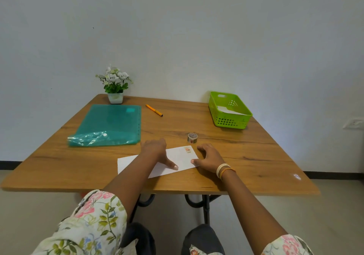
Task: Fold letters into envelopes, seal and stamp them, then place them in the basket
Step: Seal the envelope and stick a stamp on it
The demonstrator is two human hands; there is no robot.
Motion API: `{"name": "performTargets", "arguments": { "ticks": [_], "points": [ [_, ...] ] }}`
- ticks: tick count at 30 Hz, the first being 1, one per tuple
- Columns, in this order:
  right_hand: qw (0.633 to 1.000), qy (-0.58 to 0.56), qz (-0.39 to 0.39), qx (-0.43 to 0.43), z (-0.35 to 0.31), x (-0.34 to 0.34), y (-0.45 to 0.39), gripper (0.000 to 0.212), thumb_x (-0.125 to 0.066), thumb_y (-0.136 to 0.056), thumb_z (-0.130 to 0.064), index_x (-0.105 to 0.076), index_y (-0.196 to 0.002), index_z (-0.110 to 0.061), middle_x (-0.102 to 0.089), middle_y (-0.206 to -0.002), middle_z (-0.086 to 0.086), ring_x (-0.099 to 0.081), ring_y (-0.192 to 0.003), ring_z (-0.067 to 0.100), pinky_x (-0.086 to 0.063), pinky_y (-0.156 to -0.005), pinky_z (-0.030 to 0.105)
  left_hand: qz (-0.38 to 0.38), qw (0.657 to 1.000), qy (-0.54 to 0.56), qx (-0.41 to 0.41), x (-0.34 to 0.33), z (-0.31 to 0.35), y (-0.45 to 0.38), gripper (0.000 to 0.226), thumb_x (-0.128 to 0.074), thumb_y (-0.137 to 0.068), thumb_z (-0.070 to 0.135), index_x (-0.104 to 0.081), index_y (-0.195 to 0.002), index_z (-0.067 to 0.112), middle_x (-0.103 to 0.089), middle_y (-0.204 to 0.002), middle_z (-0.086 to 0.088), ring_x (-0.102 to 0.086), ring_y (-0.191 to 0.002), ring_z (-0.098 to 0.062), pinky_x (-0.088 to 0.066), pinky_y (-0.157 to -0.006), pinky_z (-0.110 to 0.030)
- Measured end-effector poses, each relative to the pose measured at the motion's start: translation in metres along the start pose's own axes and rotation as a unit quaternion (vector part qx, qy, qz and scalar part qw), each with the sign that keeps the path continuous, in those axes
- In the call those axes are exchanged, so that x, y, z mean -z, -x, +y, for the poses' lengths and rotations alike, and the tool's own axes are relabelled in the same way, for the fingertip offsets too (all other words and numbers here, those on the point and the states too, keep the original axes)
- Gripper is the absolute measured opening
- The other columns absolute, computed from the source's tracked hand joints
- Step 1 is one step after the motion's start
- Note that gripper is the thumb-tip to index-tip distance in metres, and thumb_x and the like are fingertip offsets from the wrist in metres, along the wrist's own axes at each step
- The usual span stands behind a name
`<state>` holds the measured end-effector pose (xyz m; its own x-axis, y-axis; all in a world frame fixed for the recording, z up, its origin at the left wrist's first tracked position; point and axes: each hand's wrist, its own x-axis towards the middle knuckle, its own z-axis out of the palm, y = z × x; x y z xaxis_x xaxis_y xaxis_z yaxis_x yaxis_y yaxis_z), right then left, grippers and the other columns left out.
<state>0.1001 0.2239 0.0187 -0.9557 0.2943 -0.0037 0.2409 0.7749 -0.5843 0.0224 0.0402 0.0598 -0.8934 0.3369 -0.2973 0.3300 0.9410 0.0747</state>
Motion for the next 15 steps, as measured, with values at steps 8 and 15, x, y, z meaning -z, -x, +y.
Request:
{"name": "performTargets", "arguments": {
  "ticks": [8,15],
  "points": [
    [0.996,-0.072,0.031,-0.049,-0.002,0.001,0.007,0.066,-0.076,-0.078,-0.027,-0.048,-0.137,-0.014,-0.05,-0.137,0.004,-0.051,-0.123,0.021,-0.045,-0.1,0.031,-0.03,0.979,0.18,-0.089,0.008,-0.011,0.008,0.048,-0.07,-0.085,0.038,-0.06,-0.127,0.018,-0.063,-0.118,-0.004,-0.06,-0.098,-0.019,-0.051,-0.081,-0.03],
    [0.932,-0.324,0.102,-0.13,-0.015,-0.003,0.018,0.038,-0.062,-0.089,-0.038,-0.054,-0.118,-0.016,-0.06,-0.121,0.011,-0.061,-0.099,0.024,-0.054,-0.086,0.039,0.014,0.852,0.522,-0.033,0.021,-0.004,0.019,0.027,-0.067,-0.09,0.023,-0.061,-0.112,0.009,-0.066,-0.096,-0.008,-0.065,-0.084,-0.022,-0.056,-0.072,-0.034]
  ]
}}
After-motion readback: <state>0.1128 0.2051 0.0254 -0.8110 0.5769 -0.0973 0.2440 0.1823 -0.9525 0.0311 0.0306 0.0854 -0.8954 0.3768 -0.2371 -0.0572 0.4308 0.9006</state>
